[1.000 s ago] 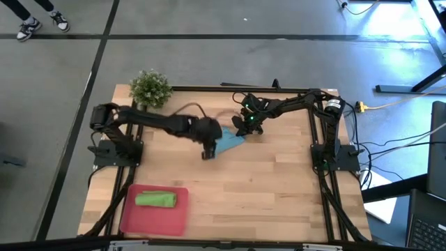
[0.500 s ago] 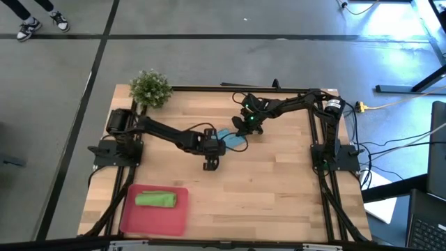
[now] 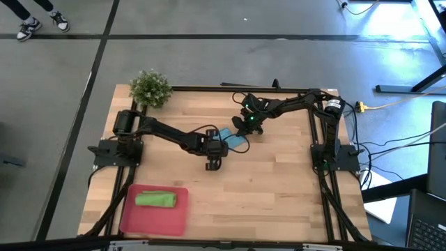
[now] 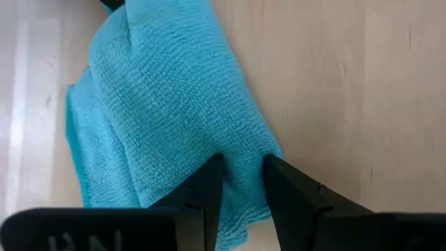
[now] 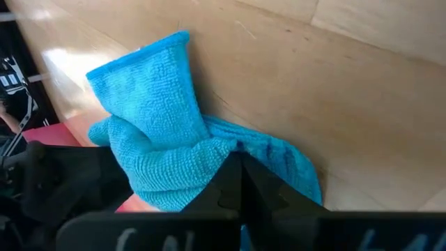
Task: Roll microfiber towels into tight, uniform cylinder then place into a basket
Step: Roll the microfiber blue towel
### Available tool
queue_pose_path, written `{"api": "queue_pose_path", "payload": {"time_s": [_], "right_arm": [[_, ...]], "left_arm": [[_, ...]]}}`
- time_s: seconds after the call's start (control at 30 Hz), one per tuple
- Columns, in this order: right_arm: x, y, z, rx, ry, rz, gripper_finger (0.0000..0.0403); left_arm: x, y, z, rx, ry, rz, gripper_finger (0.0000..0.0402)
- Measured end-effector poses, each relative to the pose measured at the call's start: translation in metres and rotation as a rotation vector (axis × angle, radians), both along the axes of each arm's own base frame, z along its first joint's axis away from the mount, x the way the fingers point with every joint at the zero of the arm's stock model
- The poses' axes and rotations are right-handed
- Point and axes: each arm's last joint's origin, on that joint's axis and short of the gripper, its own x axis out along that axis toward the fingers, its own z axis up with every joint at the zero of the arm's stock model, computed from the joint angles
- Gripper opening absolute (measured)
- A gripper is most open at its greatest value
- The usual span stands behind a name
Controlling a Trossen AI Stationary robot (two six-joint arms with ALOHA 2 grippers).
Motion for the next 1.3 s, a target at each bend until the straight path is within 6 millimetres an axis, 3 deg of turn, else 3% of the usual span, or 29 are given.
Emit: {"api": "queue_pose_path", "payload": {"time_s": [0.1, 0.23, 0.33, 0.47, 0.6, 0.97, 1.3], "right_arm": [[0.000, 0.000, 0.000, -0.001, -0.001, 0.001, 0.0001], [0.000, 0.000, 0.000, -0.001, -0.001, 0.001, 0.0001], [0.000, 0.000, 0.000, -0.002, 0.000, 0.002, 0.0001], [0.000, 0.000, 0.000, -0.007, -0.003, 0.011, 0.0001], [0.000, 0.000, 0.000, -0.010, -0.002, 0.017, 0.0001], [-0.001, 0.001, -0.001, -0.012, 0.005, 0.023, 0.0001], [-0.002, 0.001, -0.001, -0.016, 0.007, 0.034, 0.0001]], "left_arm": [[0.000, 0.001, -0.001, -0.030, 0.005, 0.000, 0.0082], [-0.001, 0.001, -0.001, -0.077, 0.010, -0.014, 0.0016], [0.000, 0.007, 0.001, -0.163, 0.020, -0.026, 0.0005], [0.005, 0.018, 0.012, -0.390, 0.016, -0.066, 0.0001], [0.006, 0.043, 0.025, -0.549, -0.021, -0.047, 0.0001], [-0.001, 0.104, 0.041, -0.738, -0.060, 0.147, 0.0000], [-0.011, 0.137, 0.043, -0.854, -0.107, 0.265, 0.0000]]}}
